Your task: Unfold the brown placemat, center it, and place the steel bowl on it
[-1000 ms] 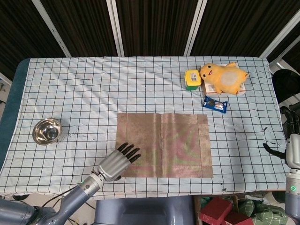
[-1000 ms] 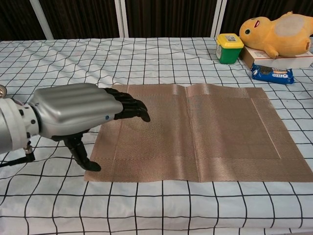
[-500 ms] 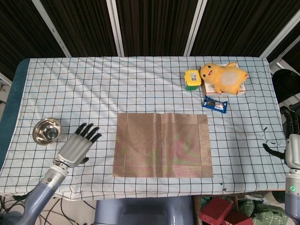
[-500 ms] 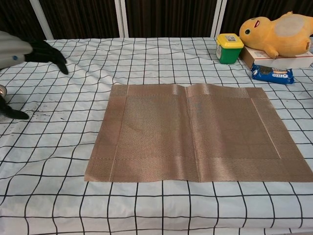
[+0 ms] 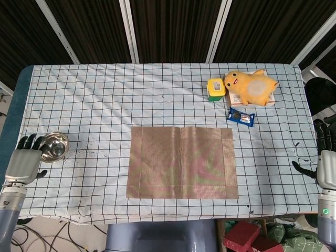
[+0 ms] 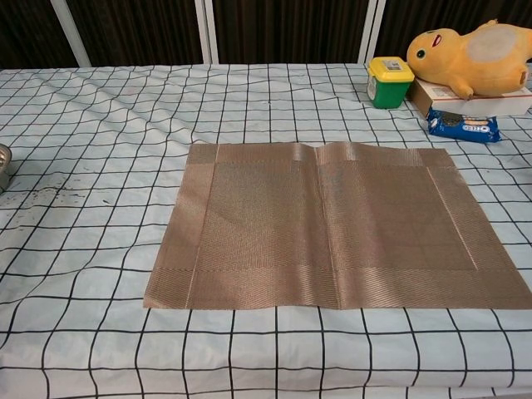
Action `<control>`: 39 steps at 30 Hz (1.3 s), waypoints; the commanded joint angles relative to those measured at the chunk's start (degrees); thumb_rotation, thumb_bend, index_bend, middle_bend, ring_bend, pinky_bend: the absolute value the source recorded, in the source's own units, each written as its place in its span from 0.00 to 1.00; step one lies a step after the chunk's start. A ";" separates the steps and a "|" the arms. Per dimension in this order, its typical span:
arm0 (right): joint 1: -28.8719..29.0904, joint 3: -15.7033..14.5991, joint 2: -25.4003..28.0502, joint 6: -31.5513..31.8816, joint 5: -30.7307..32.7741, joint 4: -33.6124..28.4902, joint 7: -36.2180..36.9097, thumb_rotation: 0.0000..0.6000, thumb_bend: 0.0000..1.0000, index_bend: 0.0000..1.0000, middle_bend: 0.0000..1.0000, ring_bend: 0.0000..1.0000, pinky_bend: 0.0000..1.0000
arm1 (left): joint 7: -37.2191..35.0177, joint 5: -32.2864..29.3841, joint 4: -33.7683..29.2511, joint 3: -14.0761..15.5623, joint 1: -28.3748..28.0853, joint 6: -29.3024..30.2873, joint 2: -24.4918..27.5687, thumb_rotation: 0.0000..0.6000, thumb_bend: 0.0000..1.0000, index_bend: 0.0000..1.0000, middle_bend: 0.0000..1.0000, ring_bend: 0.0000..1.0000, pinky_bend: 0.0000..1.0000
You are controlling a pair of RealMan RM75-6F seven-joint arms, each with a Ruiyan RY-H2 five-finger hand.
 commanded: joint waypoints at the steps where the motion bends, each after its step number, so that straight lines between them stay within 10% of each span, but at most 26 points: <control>1: -0.01 0.00 -0.02 0.12 -0.15 0.11 0.13 1.00 0.06 0.01 0.00 0.00 0.17 | 0.22 -2.67 3.87 -1.69 1.15 -0.49 -2.10 1.00 0.13 0.36 0.16 0.06 0.11; 39: 0.17 0.39 -0.46 0.46 -0.45 0.70 0.93 1.00 0.06 0.02 0.00 0.00 0.17 | 9.06 -13.77 18.20 -8.90 -3.29 -14.42 -17.29 1.00 0.31 0.48 0.18 0.06 0.12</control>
